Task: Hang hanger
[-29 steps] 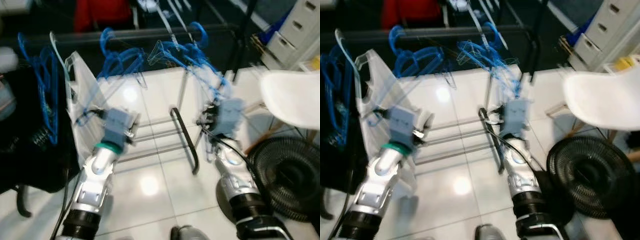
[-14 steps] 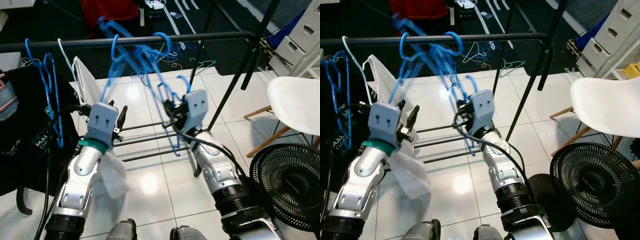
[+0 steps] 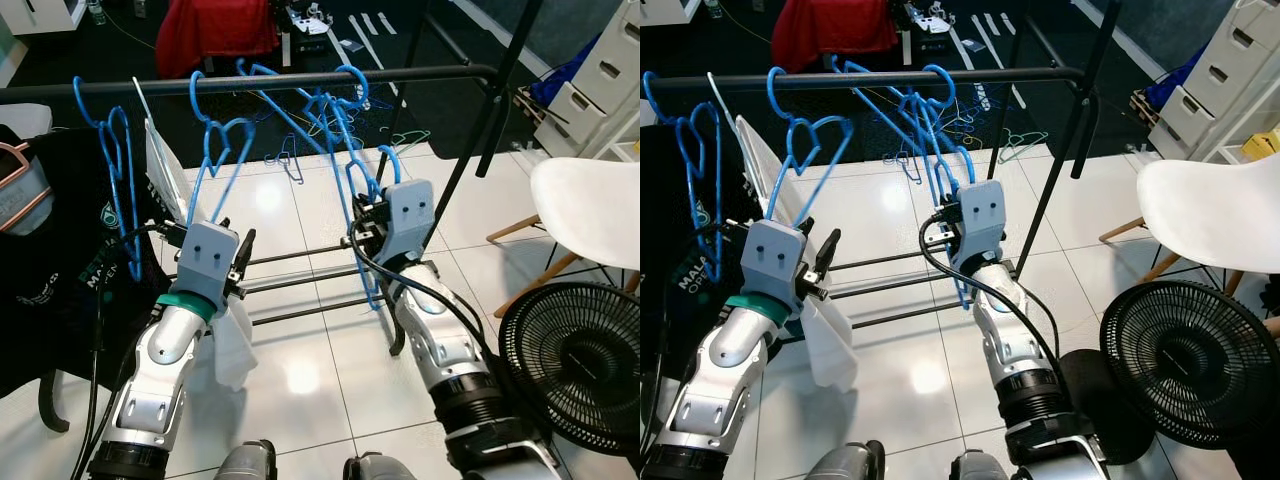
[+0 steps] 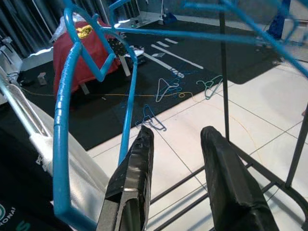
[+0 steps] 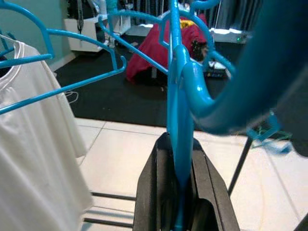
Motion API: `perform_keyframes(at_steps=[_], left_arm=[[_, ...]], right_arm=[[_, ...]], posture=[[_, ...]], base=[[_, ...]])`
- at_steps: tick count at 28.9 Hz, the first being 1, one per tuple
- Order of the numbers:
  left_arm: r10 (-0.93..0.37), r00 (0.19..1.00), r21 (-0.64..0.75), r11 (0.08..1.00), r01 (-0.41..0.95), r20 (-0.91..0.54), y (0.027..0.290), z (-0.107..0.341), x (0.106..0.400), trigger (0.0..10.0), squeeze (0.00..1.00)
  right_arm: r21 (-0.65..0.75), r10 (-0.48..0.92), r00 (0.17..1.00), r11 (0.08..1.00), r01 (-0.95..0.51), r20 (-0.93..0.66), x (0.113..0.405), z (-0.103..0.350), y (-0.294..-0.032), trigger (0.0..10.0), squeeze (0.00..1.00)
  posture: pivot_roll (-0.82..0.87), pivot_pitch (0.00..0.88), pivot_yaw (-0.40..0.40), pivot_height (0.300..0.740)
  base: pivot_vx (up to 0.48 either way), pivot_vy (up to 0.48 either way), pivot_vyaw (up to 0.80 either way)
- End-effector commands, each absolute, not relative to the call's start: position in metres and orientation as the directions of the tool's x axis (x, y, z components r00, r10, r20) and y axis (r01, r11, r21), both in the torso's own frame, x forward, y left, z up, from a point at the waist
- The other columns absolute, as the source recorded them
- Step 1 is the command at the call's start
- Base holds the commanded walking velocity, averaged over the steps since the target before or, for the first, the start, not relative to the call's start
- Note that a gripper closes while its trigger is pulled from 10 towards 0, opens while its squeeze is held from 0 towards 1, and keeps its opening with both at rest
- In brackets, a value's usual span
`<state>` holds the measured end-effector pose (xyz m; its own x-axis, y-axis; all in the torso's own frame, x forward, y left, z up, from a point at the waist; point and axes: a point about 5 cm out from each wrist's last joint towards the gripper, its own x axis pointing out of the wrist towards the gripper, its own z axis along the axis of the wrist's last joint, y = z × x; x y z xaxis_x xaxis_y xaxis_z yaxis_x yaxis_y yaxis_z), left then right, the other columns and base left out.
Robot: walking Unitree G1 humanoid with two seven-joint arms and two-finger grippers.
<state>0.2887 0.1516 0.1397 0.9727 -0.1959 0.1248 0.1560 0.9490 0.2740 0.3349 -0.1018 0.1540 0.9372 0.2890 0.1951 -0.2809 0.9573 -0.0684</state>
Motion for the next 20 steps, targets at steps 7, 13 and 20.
perform_keyframes(at_steps=[7,13,20], left_arm=[[-0.212,0.972,0.277,0.944,0.178,0.099,0.148,0.135,0.286,10.0,0.0],[-0.213,0.973,0.278,0.943,0.181,0.09,0.149,0.133,0.283,10.0,0.0],[-0.217,0.972,0.279,0.942,0.186,0.085,0.148,0.132,0.283,10.0,0.0]], right_arm=[[-0.082,0.3,0.939,0.953,-0.29,0.165,0.323,0.15,-0.102,10.0,0.0],[0.052,0.238,0.968,0.969,-0.243,0.073,0.321,0.142,-0.113,10.0,0.0],[0.058,0.228,0.972,0.971,-0.231,0.058,0.326,0.144,-0.12,10.0,0.0]], posture=[[0.01,0.083,0.033,0.733],[0.01,0.093,0.034,0.733],[0.01,0.096,0.036,0.733]], base=[[0.0,0.0,0.0],[0.0,0.0,0.0],[0.0,0.0,0.0]])
